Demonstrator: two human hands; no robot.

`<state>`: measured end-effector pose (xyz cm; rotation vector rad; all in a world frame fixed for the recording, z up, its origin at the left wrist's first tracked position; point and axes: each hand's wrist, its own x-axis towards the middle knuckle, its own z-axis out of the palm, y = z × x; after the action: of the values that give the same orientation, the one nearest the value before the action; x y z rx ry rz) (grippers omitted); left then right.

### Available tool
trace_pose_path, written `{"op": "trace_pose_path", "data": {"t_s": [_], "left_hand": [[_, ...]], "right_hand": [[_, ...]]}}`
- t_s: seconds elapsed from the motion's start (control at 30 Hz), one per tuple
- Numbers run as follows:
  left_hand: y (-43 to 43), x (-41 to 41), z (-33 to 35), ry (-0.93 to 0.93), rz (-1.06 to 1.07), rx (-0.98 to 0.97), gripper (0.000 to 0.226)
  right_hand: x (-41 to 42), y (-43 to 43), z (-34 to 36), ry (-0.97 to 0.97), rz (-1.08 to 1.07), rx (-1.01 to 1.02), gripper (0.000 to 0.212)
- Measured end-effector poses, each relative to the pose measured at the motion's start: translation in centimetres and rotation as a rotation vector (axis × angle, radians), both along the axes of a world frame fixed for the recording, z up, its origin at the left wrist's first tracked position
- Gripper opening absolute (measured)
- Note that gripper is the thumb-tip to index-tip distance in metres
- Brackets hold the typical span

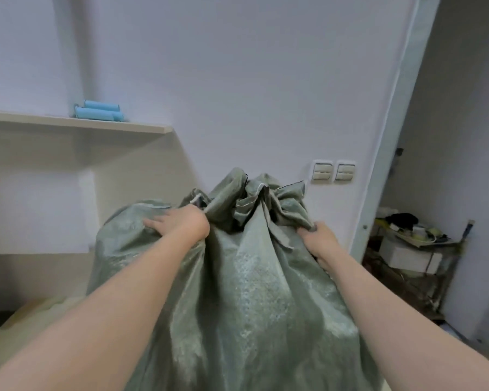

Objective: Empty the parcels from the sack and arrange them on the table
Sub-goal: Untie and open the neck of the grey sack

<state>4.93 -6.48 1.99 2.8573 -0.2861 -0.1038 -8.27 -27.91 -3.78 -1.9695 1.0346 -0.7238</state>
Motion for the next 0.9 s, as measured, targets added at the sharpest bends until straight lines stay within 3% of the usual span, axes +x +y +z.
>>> {"op": "trace_pose_path", "data": {"t_s": [0.07,0.2,0.3,0.43,0.5,0.6,0.67,0.8,0.9], "left_hand": [[-1.0,-0.3,0.2,0.006,0.021,-0.201,0.051],[-1.6,-0.3,0.7,-0.130,0.022,-0.855,0.043],[-2.0,0.2,3.8,-0.259,-0.164,-1.336,0.037],[-2.1,1.5,7.7,-0.274,-0.424,-1.607,0.040],[-2.4,2.9,6.5,-0.249,-0.461,-1.450,0.038],[-3.5,6.5,1.0,-0.151,-0.383,-0.943,0.036],[-3.9,7.7,-1.7,-0.013,-0.346,-0.883,0.030],[-5.0,8.3,-2.4,-0.001,-0.310,-0.734,0.039],[-5.8,9.0,-2.7,-0.061,-0.313,-0.588,0.054]], "right_hand": [[0.8,0.6,0.7,-0.042,-0.056,-0.093,0.023],[1.9,1.6,2.0,-0.331,-0.026,-0.047,0.013],[2.1,1.6,4.5,-0.505,0.016,-0.040,0.011],[2.7,1.5,7.7,-0.723,0.105,-0.149,0.005],[3.3,1.8,7.7,-0.781,0.167,-0.157,0.006],[5.3,1.6,5.3,-0.490,0.179,-0.172,0.006],[6.3,0.8,3.3,-0.397,0.152,-0.079,0.011],[6.1,-0.7,1.9,-0.409,0.139,0.095,0.030],[5.9,-1.1,2.5,-0.356,0.236,0.145,0.071]]}}
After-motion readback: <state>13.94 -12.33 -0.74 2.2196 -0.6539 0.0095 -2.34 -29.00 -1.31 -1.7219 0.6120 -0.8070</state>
